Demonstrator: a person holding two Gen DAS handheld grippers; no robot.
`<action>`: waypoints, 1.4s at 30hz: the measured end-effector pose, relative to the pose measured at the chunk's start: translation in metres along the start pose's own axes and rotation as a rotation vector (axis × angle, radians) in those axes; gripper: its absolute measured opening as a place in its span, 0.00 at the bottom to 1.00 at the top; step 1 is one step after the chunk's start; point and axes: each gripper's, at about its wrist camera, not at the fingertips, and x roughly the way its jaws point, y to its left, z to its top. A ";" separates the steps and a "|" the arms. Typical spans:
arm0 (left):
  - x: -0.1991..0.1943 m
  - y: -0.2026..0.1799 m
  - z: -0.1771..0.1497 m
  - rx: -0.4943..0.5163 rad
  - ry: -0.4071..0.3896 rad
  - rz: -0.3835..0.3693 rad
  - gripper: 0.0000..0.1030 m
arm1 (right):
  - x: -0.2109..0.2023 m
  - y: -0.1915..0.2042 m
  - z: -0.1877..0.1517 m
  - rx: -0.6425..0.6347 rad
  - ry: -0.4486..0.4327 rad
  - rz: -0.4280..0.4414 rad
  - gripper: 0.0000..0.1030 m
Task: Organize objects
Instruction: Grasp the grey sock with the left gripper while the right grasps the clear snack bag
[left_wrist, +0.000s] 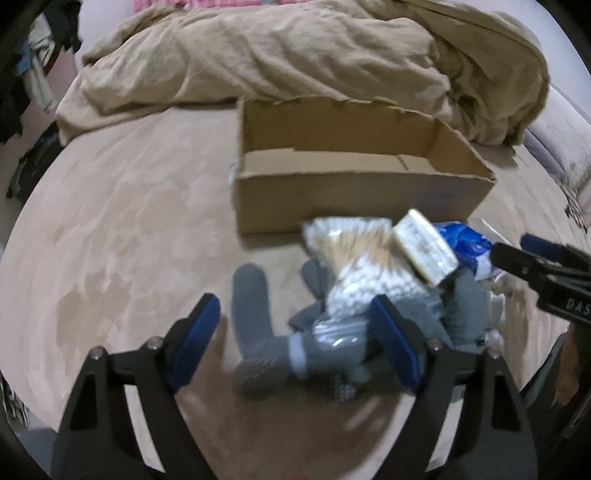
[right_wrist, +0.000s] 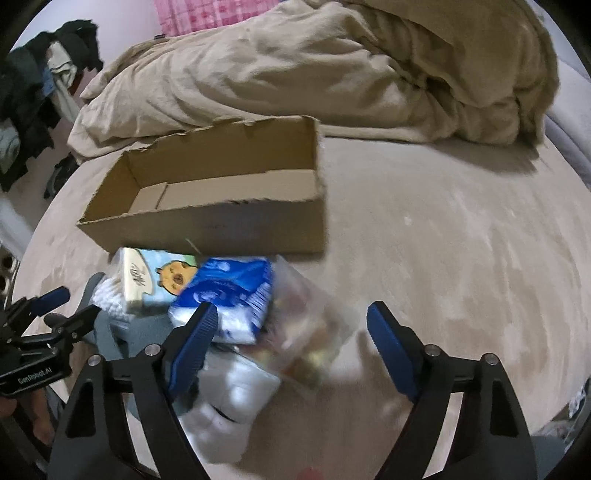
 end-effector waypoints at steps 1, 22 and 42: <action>0.004 -0.002 0.001 0.008 0.005 -0.003 0.80 | 0.002 0.001 0.001 -0.009 -0.001 -0.004 0.83; 0.003 0.048 -0.028 -0.143 0.061 -0.017 0.39 | 0.003 -0.045 -0.025 0.112 0.031 0.115 0.74; -0.045 0.028 -0.035 -0.149 -0.045 -0.111 0.06 | -0.016 -0.043 -0.022 0.155 -0.017 0.148 0.37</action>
